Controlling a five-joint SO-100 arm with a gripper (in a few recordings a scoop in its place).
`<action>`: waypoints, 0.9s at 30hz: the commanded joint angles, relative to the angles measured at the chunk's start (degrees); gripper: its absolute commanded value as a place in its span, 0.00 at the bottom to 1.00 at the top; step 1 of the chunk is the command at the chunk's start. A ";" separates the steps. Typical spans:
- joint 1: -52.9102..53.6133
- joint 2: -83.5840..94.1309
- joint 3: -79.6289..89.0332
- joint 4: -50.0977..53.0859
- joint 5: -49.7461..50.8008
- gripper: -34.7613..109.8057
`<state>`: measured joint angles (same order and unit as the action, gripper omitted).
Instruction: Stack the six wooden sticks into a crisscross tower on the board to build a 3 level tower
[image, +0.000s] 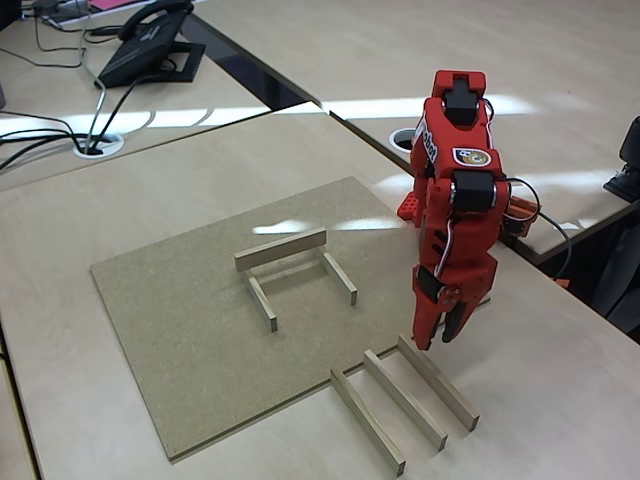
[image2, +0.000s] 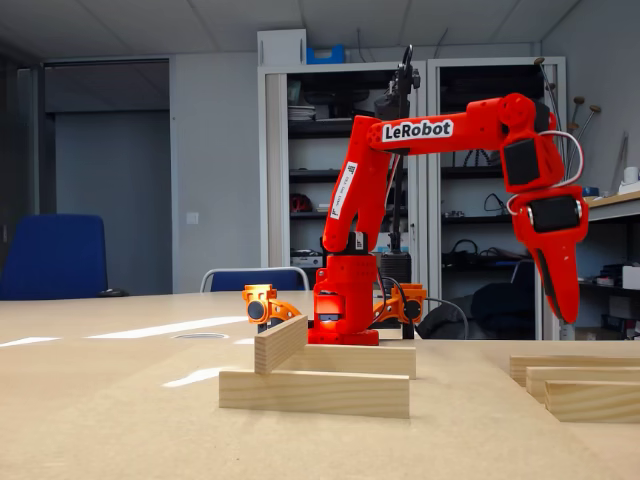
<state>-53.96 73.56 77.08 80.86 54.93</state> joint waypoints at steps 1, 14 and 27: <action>-1.32 0.18 -1.49 -0.88 -1.14 0.35; -3.16 -4.57 -1.49 -6.50 0.44 0.37; -2.20 -7.65 -1.76 -9.32 -0.18 0.38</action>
<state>-56.25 65.39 76.46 71.28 54.14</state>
